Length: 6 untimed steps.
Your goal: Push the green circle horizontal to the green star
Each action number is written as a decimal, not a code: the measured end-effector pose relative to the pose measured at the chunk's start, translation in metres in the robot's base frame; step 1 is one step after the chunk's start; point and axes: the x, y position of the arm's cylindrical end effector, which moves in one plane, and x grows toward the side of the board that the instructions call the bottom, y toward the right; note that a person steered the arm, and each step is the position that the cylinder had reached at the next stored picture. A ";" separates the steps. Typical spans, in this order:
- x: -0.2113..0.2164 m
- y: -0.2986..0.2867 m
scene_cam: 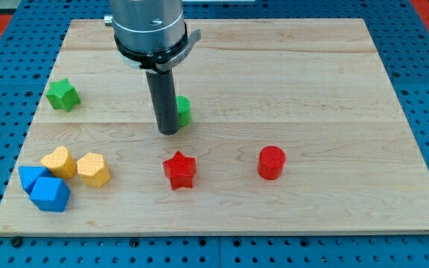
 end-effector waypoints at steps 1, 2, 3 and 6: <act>0.000 0.017; 0.000 0.030; 0.000 0.071; -0.051 -0.024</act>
